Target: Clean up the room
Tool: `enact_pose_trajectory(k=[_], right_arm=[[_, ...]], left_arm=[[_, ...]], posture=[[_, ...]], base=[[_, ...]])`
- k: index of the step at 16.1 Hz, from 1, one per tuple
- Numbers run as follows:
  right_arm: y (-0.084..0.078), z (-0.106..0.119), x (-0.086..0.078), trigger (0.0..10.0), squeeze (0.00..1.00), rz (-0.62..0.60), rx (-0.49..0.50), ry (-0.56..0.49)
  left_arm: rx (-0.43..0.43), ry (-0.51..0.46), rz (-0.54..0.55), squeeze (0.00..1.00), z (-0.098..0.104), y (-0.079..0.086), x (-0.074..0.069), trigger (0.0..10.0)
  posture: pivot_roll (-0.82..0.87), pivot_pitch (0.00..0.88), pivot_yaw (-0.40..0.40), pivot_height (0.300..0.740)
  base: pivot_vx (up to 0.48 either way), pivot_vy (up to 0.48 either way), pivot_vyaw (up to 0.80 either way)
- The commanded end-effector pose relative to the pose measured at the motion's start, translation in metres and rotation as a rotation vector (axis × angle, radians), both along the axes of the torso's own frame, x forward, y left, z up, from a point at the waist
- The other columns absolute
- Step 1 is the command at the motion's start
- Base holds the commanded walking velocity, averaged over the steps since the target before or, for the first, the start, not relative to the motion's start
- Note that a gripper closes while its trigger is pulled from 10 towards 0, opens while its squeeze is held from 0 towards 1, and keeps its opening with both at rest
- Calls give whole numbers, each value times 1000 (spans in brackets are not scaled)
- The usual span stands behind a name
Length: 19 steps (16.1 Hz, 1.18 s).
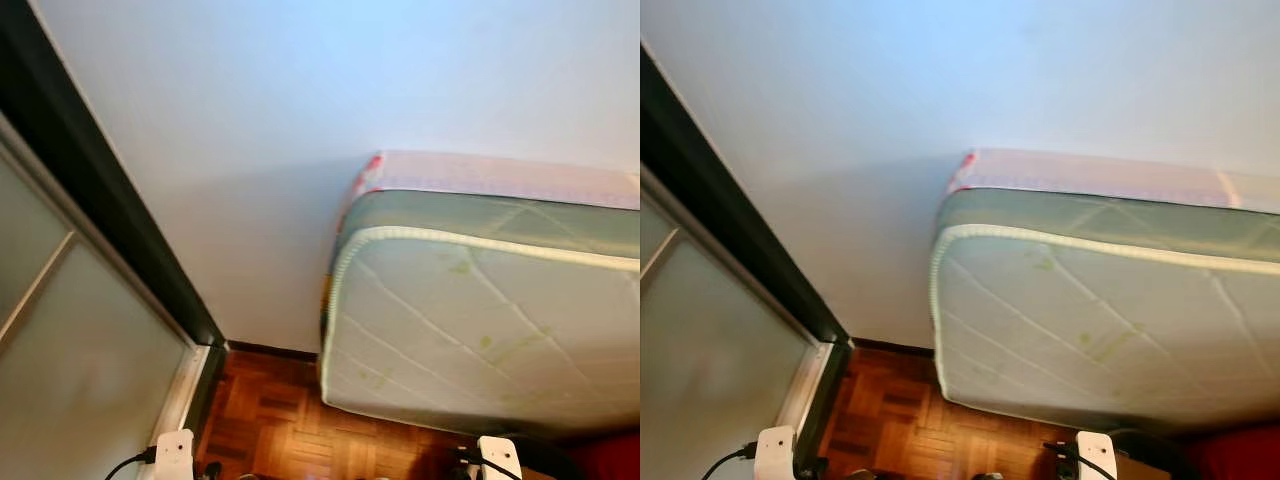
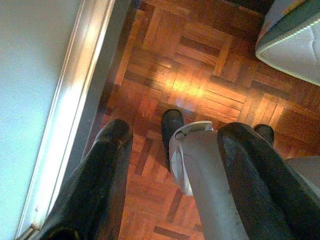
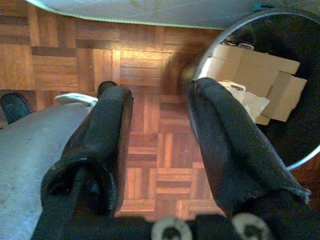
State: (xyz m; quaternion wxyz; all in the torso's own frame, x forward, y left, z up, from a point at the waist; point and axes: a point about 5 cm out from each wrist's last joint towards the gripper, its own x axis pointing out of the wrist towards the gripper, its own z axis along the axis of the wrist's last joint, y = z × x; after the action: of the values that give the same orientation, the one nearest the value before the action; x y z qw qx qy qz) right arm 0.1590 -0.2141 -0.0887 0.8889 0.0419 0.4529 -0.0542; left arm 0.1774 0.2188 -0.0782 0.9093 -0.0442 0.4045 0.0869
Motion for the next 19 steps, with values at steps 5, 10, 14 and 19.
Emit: enact_pose_trajectory(k=[5,10,14,19], right_arm=[[10,35,74,10000,0,-47,127,-113],[10,35,74,10000,0,-45,128,-109],[10,35,74,10000,0,-44,129,-107],[10,35,74,10000,0,-39,126,-106]], left_arm=[[-13,82,-94,0,2,-3,11,10000],[-15,84,-90,0,2,-2,11,10000],[-9,80,-93,0,2,-3,12,10000],[-17,77,-86,0,3,-4,13,10000]], posture=[[77,0,-65,740],[80,0,-63,740],[80,0,-64,740],[79,0,-67,740]], base=[[0,0,-760],[0,0,-758],[0,-455,-756],[0,0,-758]])
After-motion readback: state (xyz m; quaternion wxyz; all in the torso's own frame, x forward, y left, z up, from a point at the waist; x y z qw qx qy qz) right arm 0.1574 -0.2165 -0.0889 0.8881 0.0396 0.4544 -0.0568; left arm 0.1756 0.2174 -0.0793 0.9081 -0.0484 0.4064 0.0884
